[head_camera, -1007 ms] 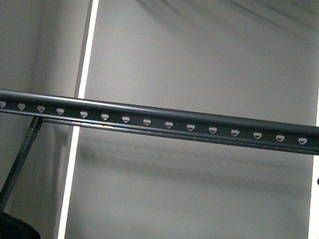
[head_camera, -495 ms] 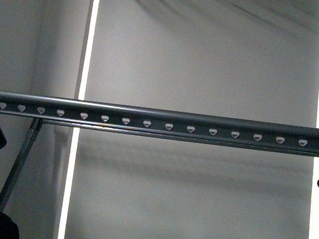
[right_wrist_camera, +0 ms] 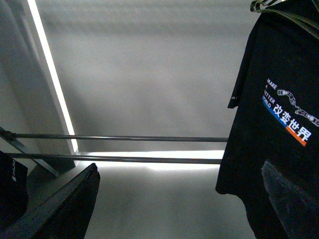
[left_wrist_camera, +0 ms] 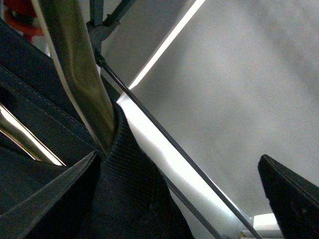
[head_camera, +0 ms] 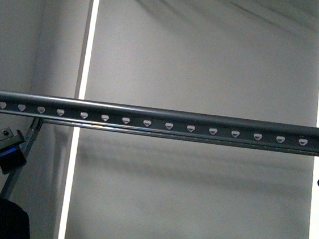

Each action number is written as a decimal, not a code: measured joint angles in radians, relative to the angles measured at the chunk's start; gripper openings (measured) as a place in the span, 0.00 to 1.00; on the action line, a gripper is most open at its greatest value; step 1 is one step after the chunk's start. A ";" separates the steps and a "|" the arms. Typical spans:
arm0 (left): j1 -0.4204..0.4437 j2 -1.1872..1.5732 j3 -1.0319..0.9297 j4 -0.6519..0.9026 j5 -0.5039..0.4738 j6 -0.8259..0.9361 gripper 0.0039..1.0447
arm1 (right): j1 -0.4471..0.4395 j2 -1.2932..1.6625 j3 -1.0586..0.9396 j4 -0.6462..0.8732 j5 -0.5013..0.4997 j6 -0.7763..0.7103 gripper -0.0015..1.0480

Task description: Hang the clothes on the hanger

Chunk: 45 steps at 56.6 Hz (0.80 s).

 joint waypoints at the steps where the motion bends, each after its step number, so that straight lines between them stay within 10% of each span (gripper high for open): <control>1: 0.000 0.008 0.006 0.000 -0.006 0.001 0.83 | 0.000 0.000 0.000 0.000 0.000 0.000 0.93; 26: 0.055 0.070 0.069 -0.068 0.085 0.005 0.07 | 0.000 0.000 0.000 0.000 0.000 0.000 0.93; 45: 0.041 -0.198 -0.113 -0.192 0.485 0.253 0.04 | 0.000 0.000 0.000 0.000 0.000 0.000 0.93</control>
